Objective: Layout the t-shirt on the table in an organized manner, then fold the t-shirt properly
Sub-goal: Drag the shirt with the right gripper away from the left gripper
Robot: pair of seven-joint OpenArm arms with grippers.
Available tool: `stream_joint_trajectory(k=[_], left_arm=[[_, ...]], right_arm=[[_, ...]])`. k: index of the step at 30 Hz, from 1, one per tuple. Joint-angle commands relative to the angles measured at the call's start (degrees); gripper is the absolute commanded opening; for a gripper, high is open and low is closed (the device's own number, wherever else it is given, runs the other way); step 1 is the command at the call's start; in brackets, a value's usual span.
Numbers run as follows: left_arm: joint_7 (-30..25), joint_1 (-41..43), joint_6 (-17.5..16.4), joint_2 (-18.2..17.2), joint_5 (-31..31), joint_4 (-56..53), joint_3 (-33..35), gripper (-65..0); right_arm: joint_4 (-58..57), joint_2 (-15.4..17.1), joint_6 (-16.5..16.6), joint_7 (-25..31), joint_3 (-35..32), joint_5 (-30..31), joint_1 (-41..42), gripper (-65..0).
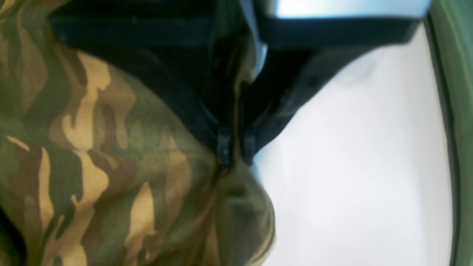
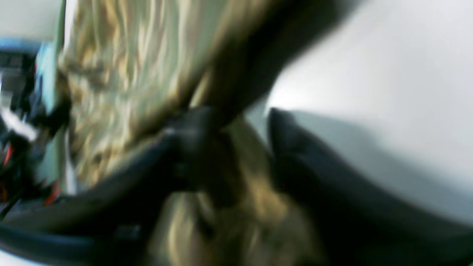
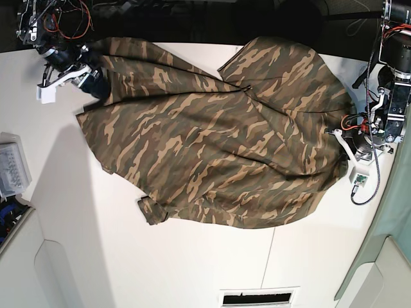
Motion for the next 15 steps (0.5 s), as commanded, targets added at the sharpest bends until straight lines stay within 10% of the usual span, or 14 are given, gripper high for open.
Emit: stream_joint_trajectory(k=[1,5,15], left_arm=[[2.82,-0.59,-0.26,-0.74,-0.39,0.09,0.04,-64.0],[3.54,-0.55,-2.99,-0.98,-4.39,3.76,0.04,-46.7],[5.14,-0.26,-3.02,-0.11,-8.48,10.36,0.04,-46.4]], right_arm=[[1.01,0.74,0.39,2.69,0.42,-0.17,0.85,-26.0],[0.98,0.87,-1.07,4.7,2.03,-3.8,3.43,-21.1],[-3.39,0.87,-5.35,5.25,2.89,-9.6,11.54,-21.4]])
